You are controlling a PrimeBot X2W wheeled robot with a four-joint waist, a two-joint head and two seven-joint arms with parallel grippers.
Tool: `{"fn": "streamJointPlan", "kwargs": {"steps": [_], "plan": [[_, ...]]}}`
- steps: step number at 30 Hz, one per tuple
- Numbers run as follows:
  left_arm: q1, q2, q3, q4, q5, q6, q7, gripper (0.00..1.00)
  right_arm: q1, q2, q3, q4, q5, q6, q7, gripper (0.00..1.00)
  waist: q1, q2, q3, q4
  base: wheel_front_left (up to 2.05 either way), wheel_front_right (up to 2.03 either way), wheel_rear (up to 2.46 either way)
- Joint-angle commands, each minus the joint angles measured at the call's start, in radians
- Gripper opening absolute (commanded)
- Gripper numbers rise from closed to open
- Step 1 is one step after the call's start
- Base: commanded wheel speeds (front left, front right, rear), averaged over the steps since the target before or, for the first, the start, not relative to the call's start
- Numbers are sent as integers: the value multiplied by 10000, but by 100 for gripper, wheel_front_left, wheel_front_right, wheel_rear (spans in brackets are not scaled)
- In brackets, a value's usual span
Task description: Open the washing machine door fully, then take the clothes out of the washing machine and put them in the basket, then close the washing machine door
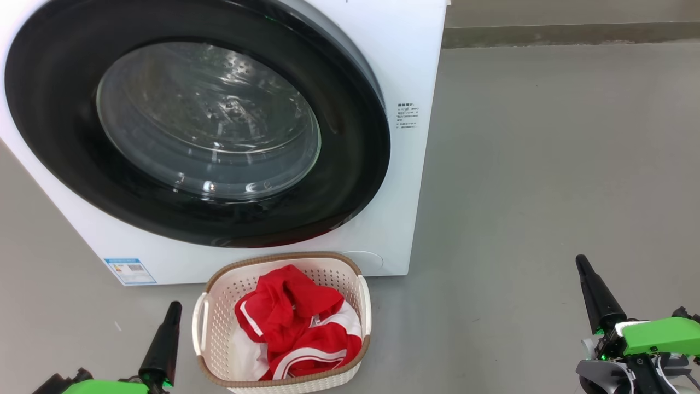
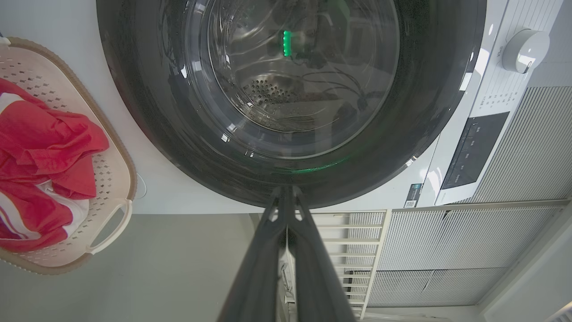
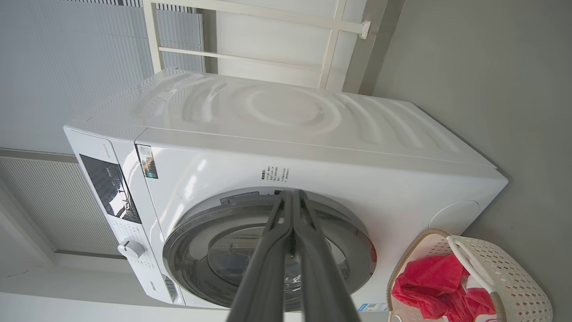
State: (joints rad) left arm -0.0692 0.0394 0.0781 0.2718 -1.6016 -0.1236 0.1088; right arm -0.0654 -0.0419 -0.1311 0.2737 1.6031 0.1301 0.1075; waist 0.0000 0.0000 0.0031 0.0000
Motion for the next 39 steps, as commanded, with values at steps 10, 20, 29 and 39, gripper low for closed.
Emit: {"fn": "streamJointPlan", "kwargs": {"steps": [10,20,29,39], "plan": [[-388,108,357,-269,-70,-71,45,0,-425,-83,171,-290,54,6,59,0,0,0,0,0,0,0,0],[-388,108,357,-269,-70,-71,44,0,-425,-83,172,-290,54,6,58,0,0,0,0,0,0,0,0],[-388,108,357,-269,-70,-71,44,0,-425,-83,172,-290,54,6,58,0,0,0,0,0,0,0,0],[-388,108,357,-269,-70,-71,44,0,-425,-83,172,-290,55,6,58,0,0,0,0,0,0,0,0]]}}
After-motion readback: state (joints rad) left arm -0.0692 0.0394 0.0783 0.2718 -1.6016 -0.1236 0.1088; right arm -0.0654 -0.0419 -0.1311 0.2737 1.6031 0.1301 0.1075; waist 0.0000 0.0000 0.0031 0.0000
